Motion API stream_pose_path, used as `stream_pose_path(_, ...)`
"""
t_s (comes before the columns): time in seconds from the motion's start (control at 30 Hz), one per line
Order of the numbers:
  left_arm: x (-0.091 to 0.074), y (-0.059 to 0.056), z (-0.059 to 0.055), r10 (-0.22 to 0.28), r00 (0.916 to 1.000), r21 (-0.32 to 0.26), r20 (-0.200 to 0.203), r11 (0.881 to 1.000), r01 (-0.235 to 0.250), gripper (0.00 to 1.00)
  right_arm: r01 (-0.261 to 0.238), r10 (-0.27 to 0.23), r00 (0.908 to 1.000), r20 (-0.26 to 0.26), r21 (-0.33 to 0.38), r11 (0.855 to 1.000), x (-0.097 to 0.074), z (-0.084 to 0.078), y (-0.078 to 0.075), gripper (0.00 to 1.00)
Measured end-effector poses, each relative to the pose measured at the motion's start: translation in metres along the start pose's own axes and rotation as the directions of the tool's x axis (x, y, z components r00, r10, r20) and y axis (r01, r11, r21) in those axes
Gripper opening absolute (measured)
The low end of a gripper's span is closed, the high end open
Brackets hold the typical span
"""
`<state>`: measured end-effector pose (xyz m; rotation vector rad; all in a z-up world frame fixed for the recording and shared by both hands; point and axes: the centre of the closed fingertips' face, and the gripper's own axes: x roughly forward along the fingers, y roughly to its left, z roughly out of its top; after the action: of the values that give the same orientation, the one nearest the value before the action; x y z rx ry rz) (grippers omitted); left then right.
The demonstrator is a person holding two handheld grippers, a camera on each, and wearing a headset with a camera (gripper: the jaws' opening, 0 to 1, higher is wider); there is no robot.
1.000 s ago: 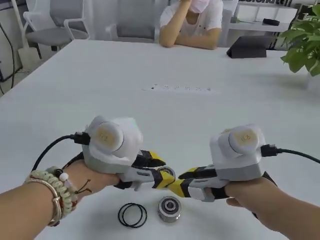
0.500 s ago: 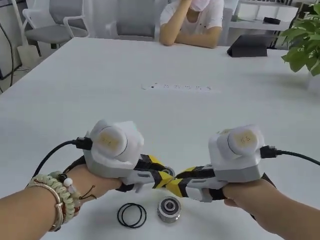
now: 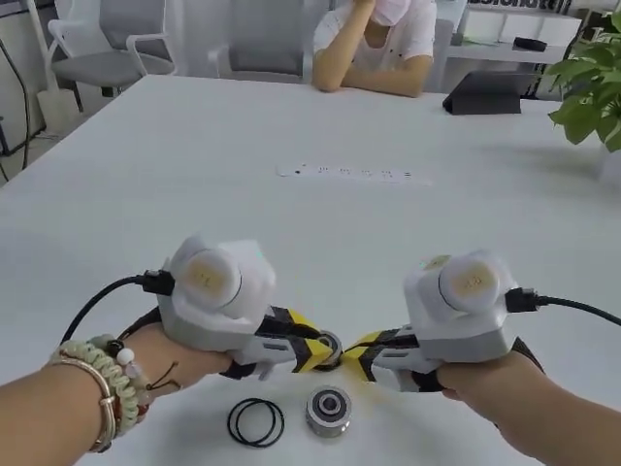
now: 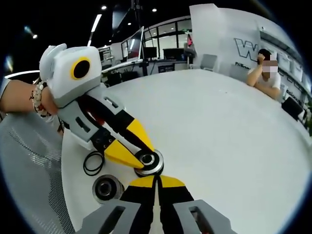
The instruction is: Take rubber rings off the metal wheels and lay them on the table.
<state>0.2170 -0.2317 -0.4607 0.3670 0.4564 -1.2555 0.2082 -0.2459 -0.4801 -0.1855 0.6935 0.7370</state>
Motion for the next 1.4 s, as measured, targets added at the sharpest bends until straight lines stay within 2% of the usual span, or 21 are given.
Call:
stream_pose_path(0.1,0.000,-0.001,0.000,-0.002,1.0000,0.006,-0.002,1.000,0.002,0.07,0.003,-0.003,1.0000,-0.003,0.035,0.999,-0.001,0.000,-0.002,0.00)
stream_pose_path(0.2,0.000,-0.002,0.000,-0.003,1.0000,0.009,-0.002,1.000,0.003,0.07,0.000,-0.001,1.0000,0.006,0.112,0.994,-0.002,0.002,-0.004,0.00)
stream_pose_path(0.3,0.000,-0.001,0.000,-0.003,1.0000,0.012,-0.002,1.000,0.003,0.07,-0.018,0.010,0.9993,0.036,0.210,0.978,-0.003,0.006,-0.005,0.00)
stream_pose_path(0.37,0.000,-0.002,0.000,-0.004,1.0000,0.015,-0.002,1.000,0.004,0.07,-0.033,0.019,0.9980,0.060,0.242,0.970,-0.004,0.010,-0.005,0.00)
stream_pose_path(0.47,0.000,-0.001,0.000,-0.004,1.0000,0.019,-0.003,1.000,0.004,0.07,-0.046,0.030,0.9978,0.058,0.297,0.954,-0.006,0.012,-0.002,0.00)
stream_pose_path(0.57,-0.001,-0.003,0.000,-0.003,1.0000,0.044,-0.007,0.999,0.003,0.07,-0.042,0.031,0.9985,0.045,0.265,0.963,-0.005,0.016,0.001,0.00)
stream_pose_path(0.8,0.000,-0.001,0.000,-0.003,1.0000,0.049,-0.006,0.999,0.004,0.07,-0.044,0.033,0.9985,0.045,0.280,0.959,-0.006,0.016,0.002,0.00)
stream_pose_path(1.23,0.000,-0.002,0.000,-0.008,1.0000,0.039,0.000,0.999,0.008,0.07,-0.052,0.043,0.9981,0.044,0.249,0.967,-0.007,0.020,0.006,0.00)
stream_pose_path(1.4,0.000,-0.003,0.001,-0.009,1.0000,0.037,0.002,0.999,0.009,0.07,-0.073,0.061,0.9965,0.058,0.234,0.969,-0.007,0.024,0.011,0.00)
